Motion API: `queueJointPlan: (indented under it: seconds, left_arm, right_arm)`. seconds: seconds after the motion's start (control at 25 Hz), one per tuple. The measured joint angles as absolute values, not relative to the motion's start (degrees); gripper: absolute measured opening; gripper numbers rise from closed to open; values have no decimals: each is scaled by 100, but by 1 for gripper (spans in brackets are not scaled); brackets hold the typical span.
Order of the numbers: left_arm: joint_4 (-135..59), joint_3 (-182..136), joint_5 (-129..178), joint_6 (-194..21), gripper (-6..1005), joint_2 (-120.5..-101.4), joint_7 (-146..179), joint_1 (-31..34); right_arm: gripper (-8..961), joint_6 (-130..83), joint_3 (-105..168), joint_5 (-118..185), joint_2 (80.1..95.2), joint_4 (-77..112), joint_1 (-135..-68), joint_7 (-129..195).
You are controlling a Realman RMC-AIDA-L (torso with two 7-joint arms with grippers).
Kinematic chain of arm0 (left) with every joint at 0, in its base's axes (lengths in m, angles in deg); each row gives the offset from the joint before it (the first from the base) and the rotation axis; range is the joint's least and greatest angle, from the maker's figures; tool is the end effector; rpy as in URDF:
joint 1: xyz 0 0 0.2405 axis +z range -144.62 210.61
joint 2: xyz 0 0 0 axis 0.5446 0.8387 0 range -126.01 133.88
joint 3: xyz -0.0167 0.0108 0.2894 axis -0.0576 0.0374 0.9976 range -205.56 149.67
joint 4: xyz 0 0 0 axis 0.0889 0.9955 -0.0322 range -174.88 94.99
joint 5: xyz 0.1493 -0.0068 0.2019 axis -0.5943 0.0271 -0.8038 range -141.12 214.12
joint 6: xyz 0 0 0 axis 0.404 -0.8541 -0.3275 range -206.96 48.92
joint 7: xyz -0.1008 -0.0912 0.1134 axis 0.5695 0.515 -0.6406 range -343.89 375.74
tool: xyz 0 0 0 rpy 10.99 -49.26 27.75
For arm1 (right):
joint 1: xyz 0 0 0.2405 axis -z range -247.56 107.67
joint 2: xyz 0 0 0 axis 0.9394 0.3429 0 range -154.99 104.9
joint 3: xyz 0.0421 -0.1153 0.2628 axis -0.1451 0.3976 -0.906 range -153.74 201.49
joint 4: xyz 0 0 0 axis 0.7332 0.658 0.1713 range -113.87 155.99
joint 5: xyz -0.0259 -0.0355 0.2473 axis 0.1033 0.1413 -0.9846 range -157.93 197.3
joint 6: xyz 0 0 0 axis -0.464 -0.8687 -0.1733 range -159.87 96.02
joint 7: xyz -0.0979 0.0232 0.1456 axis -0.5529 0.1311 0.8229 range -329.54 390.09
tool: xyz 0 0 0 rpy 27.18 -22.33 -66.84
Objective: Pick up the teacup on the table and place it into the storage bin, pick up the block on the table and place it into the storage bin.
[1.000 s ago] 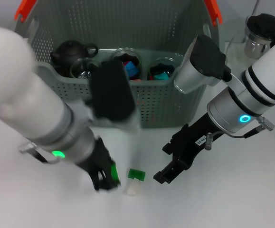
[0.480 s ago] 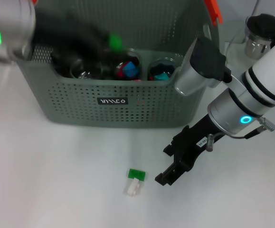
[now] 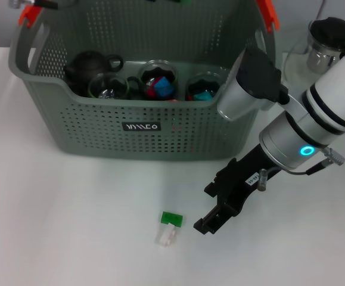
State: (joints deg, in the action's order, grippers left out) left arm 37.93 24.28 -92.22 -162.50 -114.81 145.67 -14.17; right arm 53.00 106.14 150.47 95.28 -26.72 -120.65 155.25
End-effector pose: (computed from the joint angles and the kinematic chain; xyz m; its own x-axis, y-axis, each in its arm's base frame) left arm -0.0820 0.4936 0.0568 0.8838 0.3086 0.3516 0.4378 -0.8104 -0.3894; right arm 0.1600 0.4119 -0.1397 0.8879 -0.3694 0.2741 -0.3878 -0.9216 0.0141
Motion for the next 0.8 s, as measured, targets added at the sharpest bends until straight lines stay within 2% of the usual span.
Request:
queueJointPlan:
  seconds: [0.04, 0.28, 0.44, 0.68, 0.8]
  left_arm:
    - [3693, 2422, -9219, -16191, 404, -11462, 14549, -1457]
    - [3560, 2419, -9243, -15851, 583, -11423, 14519, -1523]
    - [3862, 2311, -9093, -16058, 765, -11428, 14579, -1437]
    - [5060, 2201, -8001, -17544, 963, -11521, 14273, -723]
    - [5562, 2230, -7759, -18201, 963, -11730, 13816, -186]
  right_arm:
    - [944, 5300, 10614, 15047, 9526, -2679, -12055, 15530]
    - [945, 5304, 10593, 15045, 9521, -2685, -12037, 15534]
    - [945, 5308, 10585, 15047, 9519, -2669, -12038, 15531]
    - [944, 5291, 10573, 15048, 9511, -2666, -12039, 15510]
    - [944, 5264, 10572, 15051, 9511, -2658, -12040, 15494]
